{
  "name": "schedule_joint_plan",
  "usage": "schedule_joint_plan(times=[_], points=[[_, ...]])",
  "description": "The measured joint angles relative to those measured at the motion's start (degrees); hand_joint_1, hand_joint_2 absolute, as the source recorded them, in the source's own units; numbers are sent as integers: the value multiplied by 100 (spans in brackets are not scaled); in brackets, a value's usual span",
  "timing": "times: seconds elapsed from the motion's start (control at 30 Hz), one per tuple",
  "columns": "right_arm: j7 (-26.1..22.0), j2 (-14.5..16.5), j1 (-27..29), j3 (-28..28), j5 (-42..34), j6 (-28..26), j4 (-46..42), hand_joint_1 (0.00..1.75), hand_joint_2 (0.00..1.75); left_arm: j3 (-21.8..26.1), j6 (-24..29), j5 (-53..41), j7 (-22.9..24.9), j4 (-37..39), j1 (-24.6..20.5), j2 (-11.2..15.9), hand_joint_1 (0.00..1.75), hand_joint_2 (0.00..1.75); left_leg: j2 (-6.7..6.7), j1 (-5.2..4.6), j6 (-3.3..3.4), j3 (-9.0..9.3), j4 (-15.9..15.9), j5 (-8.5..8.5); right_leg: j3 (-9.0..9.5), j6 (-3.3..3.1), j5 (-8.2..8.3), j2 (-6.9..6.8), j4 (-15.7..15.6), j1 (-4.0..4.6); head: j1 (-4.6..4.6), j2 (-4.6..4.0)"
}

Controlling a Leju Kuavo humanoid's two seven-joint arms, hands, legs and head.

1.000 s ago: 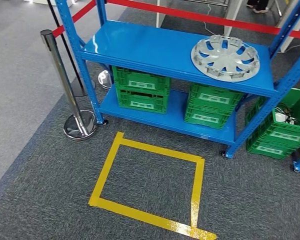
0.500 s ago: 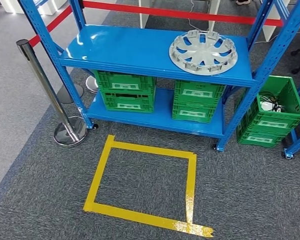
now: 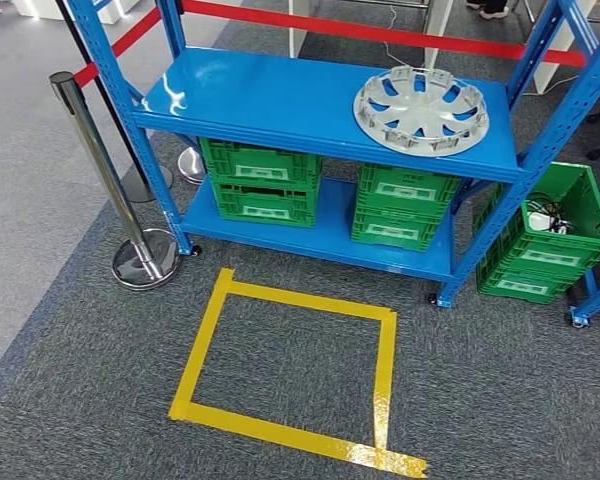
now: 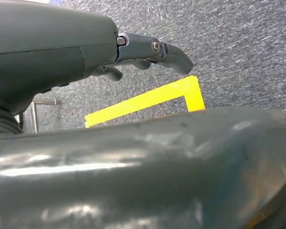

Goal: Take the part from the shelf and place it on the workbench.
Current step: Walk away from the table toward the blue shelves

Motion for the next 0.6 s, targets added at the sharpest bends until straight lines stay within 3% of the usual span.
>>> schedule_joint_plan(times=[0.03,0.1,0.13,0.2,0.27,0.33,0.37,0.43,0.47,0.5,0.53,0.6], points=[[4,-5,-7,-1,2,0,0,0,0,1,0,-1,0,0,0,-1,0,0,-7,15,-23,12,16,-20,37,26,139,-4,-90,-12,1,0],[20,-14,6,0,10,7,0,0,0,2,-1,-3,0,0,0,-2,0,0,-24,53,-101,37,72,-82,332,86,530,-42,-741,-52,3,0],[22,-16,18,1,15,20,0,0,0,4,-2,-5,0,0,-1,2,0,0,-31,55,-152,37,121,-122,479,99,630,-68,-1072,-60,24,0],[15,-13,39,2,21,48,0,0,0,7,-6,-10,0,1,-3,10,0,0,-32,29,-236,6,197,-170,618,1,581,-98,-1343,-46,40,0],[2,-12,49,2,24,64,0,0,0,9,-9,-11,0,2,-8,13,0,0,-14,20,-277,-11,238,-195,630,-158,524,-64,-1341,-39,19,0],[-5,-11,49,2,26,75,0,0,0,9,-11,-13,0,2,-19,15,0,0,-105,38,-302,-55,394,-316,649,-240,501,-29,-1334,-41,-9,0],[-4,-11,45,2,28,80,0,0,0,9,-11,-14,0,2,-24,16,0,0,-190,40,-308,-165,633,-448,670,-274,490,-17,-1336,-39,-22,0],[-4,-11,43,2,32,83,0,0,0,10,-14,-15,0,2,-19,16,0,0,-337,18,-287,-591,1441,-782,695,-324,463,10,-1338,-16,-48,0],[-5,-11,43,2,34,85,0,0,0,10,-16,-16,1,2,-6,16,0,0,-359,0,-265,-826,1833,-889,706,-346,449,36,-1338,3,-54,0],[-6,-11,43,2,34,88,0,0,0,11,-22,-16,2,2,10,16,0,0,-367,-20,-229,-992,2066,-888,727,-369,432,67,-1338,29,-59,0],[-8,-11,43,2,36,92,0,0,0,11,-26,-17,4,2,23,16,0,0,-371,-46,-175,-1057,2068,-757,758,-391,412,100,-1338,57,-63,0],[-11,-10,43,2,37,101,0,0,0,12,-33,-23,7,2,36,17,0,0,-409,-126,-10,-918,1479,-239,842,-423,359,154,-1342,111,-71,0]])
